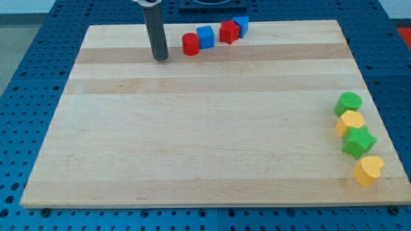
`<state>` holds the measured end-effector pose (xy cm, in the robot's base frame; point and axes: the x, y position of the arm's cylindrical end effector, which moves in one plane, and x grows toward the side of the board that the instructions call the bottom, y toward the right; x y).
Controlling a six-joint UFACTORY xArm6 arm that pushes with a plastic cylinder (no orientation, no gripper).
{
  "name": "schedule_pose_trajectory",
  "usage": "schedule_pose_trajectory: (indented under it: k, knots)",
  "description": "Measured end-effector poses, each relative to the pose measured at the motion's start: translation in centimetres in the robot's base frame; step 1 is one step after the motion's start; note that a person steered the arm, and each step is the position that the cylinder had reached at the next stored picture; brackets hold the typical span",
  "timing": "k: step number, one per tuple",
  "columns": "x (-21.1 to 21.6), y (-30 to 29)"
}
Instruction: Push the red circle towards the green circle
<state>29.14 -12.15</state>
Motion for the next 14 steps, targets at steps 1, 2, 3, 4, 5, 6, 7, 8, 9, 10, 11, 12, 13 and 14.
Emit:
schedule_pose_trajectory:
  k: [1, 2, 3, 4, 5, 6, 7, 8, 9, 10, 11, 12, 13, 14]
  knots:
    - [-2.7, -0.2]
    - [-4.6, 0.1]
    - [-5.1, 1.2]
    - [-5.1, 3.3]
    - [-4.9, 5.0]
    - [-3.9, 5.8]
    - [-3.0, 5.8]
    - [-2.0, 6.1]
    - [-1.3, 7.4]
    - [-0.1, 7.5]
    - [1.5, 7.5]
    - [3.4, 7.5]
    - [5.3, 7.5]
    - [5.9, 8.0]
